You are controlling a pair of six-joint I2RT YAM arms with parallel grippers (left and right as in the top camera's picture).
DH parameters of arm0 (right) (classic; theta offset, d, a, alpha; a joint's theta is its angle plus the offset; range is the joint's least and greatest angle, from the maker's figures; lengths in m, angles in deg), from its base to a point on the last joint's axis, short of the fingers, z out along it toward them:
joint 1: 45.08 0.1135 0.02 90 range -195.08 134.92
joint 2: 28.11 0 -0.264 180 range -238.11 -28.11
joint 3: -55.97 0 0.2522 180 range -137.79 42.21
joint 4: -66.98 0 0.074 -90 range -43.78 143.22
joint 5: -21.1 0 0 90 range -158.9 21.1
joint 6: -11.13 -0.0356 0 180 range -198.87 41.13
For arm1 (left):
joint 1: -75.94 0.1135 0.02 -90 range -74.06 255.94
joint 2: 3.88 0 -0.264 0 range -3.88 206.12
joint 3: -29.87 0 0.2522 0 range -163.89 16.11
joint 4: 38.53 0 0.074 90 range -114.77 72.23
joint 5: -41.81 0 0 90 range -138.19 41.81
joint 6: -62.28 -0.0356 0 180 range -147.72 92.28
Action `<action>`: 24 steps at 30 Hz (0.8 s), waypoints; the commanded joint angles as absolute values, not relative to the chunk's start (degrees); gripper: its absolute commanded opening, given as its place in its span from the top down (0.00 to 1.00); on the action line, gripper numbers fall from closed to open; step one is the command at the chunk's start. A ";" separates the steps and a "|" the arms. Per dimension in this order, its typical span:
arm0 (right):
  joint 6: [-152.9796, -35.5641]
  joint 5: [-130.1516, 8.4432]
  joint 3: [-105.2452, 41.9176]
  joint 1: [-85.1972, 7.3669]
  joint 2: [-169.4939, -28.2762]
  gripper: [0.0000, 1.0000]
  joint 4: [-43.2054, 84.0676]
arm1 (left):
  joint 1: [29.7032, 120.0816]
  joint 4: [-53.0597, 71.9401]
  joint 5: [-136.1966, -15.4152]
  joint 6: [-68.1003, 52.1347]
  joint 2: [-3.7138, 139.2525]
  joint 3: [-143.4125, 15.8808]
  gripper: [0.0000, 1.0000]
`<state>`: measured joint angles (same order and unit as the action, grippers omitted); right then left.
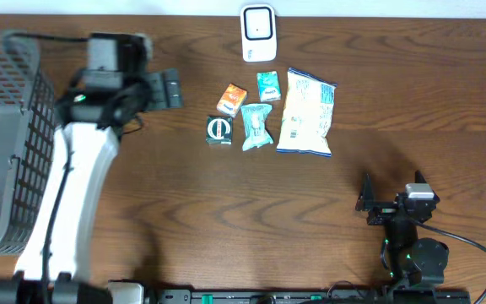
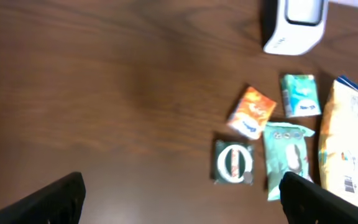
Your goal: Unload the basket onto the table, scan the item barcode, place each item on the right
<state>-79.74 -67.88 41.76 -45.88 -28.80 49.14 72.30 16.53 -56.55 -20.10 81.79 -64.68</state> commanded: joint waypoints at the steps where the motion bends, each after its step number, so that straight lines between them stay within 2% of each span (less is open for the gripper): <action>1: -80.33 -68.34 41.87 -45.79 -28.49 0.01 48.94 | 75.47 20.79 -54.95 -20.21 79.10 -64.92 0.02; 8: -80.33 -68.34 41.87 -45.79 -28.49 0.01 48.94 | 77.53 28.27 -54.98 -20.21 78.47 -64.79 0.02; 24: -80.33 -68.34 41.90 -45.79 -28.49 0.01 48.94 | 77.53 28.36 -54.98 -20.21 78.49 -64.79 0.03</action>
<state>-79.74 -67.88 41.76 -45.88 -28.80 49.14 77.35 28.01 -55.50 -20.08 78.47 -64.71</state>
